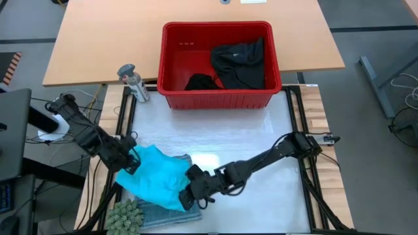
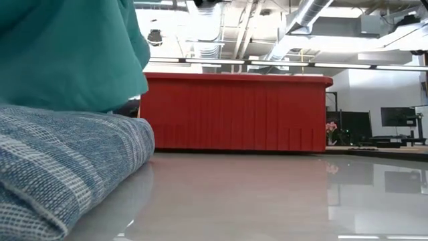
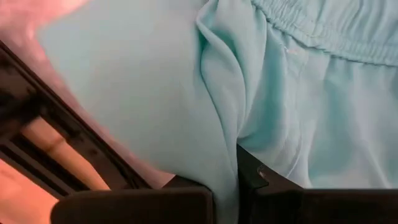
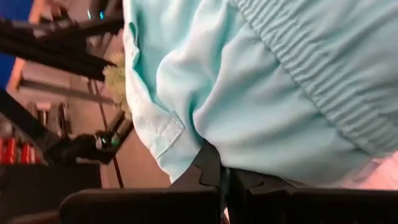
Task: Fold Laundry from Bin
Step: Stack the light blue shorts on top of the folded patterned blue shirt
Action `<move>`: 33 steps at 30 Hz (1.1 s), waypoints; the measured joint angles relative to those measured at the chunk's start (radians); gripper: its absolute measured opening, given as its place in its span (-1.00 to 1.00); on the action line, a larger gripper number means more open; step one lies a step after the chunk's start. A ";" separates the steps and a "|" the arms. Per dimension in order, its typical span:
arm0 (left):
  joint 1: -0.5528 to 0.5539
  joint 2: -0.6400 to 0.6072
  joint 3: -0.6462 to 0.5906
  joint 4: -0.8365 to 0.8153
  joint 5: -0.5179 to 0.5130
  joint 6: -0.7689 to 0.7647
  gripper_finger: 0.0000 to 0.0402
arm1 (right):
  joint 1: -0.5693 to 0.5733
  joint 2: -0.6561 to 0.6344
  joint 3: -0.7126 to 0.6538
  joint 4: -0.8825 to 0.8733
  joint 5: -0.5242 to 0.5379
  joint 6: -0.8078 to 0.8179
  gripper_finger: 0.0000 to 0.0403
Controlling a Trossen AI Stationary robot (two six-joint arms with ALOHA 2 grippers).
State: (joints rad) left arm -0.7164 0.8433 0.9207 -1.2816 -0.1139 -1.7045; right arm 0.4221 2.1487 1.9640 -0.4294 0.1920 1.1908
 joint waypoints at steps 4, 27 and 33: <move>0.079 0.007 0.000 0.028 -0.005 0.105 -1.00 | 0.043 0.000 0.000 0.037 0.072 0.050 -0.89; 0.371 0.140 -0.001 0.129 0.089 0.703 -0.92 | 0.069 0.297 0.272 0.101 0.060 -0.012 -0.79; 0.371 0.104 -0.001 0.115 0.076 0.689 -0.60 | 0.077 0.290 0.274 0.041 0.047 -0.044 -0.28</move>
State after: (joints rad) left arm -0.3450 0.9471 0.9199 -1.1663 -0.0383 -1.0159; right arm 0.4992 2.4391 2.2383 -0.3886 0.2386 1.1472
